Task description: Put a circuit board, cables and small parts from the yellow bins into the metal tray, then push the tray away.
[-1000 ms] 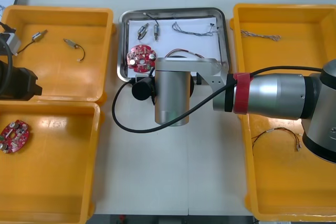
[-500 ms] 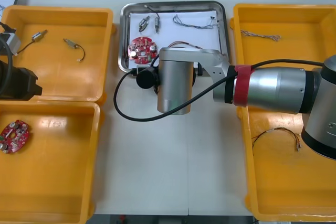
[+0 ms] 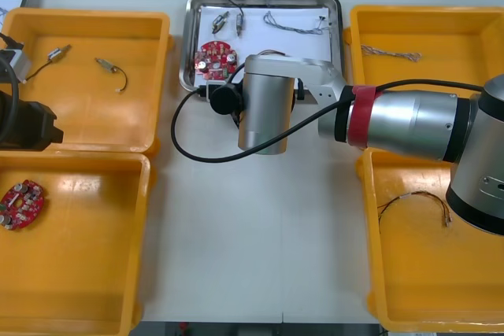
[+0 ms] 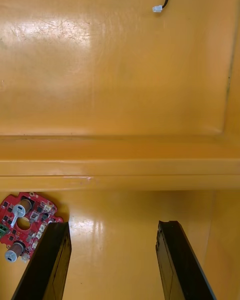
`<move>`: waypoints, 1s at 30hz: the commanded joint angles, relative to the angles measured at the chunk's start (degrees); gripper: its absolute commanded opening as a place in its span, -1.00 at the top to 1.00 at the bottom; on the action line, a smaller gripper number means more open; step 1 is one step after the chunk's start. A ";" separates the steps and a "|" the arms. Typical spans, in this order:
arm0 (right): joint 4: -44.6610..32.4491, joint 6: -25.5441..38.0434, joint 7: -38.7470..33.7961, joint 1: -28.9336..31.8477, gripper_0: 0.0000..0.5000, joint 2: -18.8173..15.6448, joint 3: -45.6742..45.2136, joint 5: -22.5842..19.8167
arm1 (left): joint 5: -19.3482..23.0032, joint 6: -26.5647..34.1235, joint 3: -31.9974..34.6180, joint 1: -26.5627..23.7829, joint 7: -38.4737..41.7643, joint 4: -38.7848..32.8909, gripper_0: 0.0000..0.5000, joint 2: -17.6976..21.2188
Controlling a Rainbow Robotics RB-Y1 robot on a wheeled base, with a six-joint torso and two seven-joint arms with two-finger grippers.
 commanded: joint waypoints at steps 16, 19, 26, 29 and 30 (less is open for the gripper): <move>2.28 -5.76 3.00 -3.72 0.14 1.26 -2.50 -1.62 | -0.26 0.37 1.44 1.11 -1.29 -0.72 -1.00 -0.52; 2.02 -5.50 3.44 -3.72 -0.71 1.26 -2.50 -1.80 | -0.26 0.37 1.44 1.11 -1.29 -0.72 -1.00 -0.52; -1.23 1.79 4.58 -3.54 -1.00 1.26 -2.85 -1.97 | -0.26 0.37 1.44 1.11 -1.29 -0.72 -1.00 -0.52; -3.08 4.96 4.75 -3.46 -1.00 1.26 -3.38 -2.59 | -0.26 0.37 1.44 1.11 -1.29 -0.72 -1.00 -0.52; -3.61 6.28 4.93 -3.46 -1.00 1.18 -3.90 -3.47 | -0.26 0.37 1.44 1.11 -1.29 -0.72 -1.00 -0.52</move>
